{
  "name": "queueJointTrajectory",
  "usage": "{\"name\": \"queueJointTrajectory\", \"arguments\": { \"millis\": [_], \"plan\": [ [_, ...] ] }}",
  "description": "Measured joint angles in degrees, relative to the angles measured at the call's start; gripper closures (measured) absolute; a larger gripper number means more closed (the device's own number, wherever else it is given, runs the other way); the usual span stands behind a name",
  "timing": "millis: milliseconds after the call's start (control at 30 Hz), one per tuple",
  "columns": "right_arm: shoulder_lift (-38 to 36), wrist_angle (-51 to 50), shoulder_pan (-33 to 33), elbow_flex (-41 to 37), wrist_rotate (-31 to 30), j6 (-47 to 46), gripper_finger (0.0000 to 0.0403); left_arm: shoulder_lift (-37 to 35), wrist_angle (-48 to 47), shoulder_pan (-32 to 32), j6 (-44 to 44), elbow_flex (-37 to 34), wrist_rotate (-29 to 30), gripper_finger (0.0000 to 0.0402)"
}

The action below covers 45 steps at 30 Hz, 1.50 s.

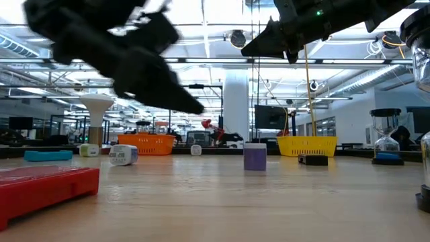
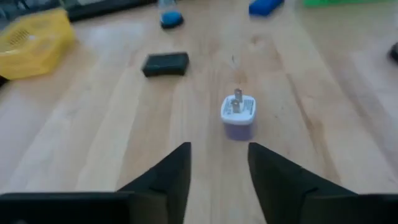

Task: Pick & Place Office items
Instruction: Put the bottom purple charger adapter into the green basket

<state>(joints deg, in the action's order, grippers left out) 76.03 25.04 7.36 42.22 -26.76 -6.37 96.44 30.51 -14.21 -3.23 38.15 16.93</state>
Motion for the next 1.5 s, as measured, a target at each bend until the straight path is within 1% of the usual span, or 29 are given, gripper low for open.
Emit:
{"name": "queueJointTrajectory", "arguments": {
  "millis": [167,300,400,500,567,633,833,967,1100,1267,1333,1400,1500],
  "plan": [
    [0.0,0.09,-0.01,0.0,0.0,0.0,0.0399,-7.23,17.94,-2.05,1.98,-14.86,0.18,0.0287],
    [0.0,0.18,0.0,0.02,0.0,0.0,0.0399,-10.26,31.85,-3.72,2.09,-25.0,0.27,0.0304],
    [0.0,0.07,0.02,0.02,0.0,0.0,0.0399,-10.8,39.82,-4.45,1.26,-30.06,1.25,0.0308],
    [0.0,0.26,0.02,0.02,0.0,-0.01,0.0399,-10.79,45.04,-5.33,-0.22,-33.86,5.46,0.0309],
    [0.0,0.13,0.02,0.02,0.0,0.0,0.0399,-10.8,47.54,-5.64,-0.31,-35.48,7.49,0.0309],
    [0.0,0.1,0.02,0.02,0.0,0.0,0.0399,-10.77,47.59,-6.01,0.19,-36.32,8.6,0.0309],
    [0.0,0.25,0.01,0.02,0.0,0.0,0.0399,-10.78,50.59,-7.03,-1.46,-36.81,8.88,0.0309],
    [0.0,0.27,0.0,0.02,0.0,0.0,0.0399,-10.75,50.58,-7.01,-1.73,-37.49,12.41,0.0309],
    [0.0,0.27,0.0,0.02,0.0,0.0,0.0399,-10.75,50.45,-7.79,-2.86,-37.42,14.03,0.0309],
    [0.0,0.23,0.02,0.02,0.0,-0.01,0.0399,-10.76,50.96,-8.92,-5.23,-37.42,20.27,0.031],
    [0.0,0.22,0.01,0.02,0.0,0.0,0.0399,-11.42,51.5,-8.93,-5.29,-37.42,20.57,0.0311],
    [0.0,0.22,0.0,0.02,0.0,0.0,0.0399,-12.72,52.25,-9.52,-5.86,-37.42,19.09,0.0323],
    [0.0,0.22,-0.01,0.02,0.0,0.0,0.0399,-16.11,51.04,-11.67,-8.51,-37.41,19.8,0.0369]
  ]
}}
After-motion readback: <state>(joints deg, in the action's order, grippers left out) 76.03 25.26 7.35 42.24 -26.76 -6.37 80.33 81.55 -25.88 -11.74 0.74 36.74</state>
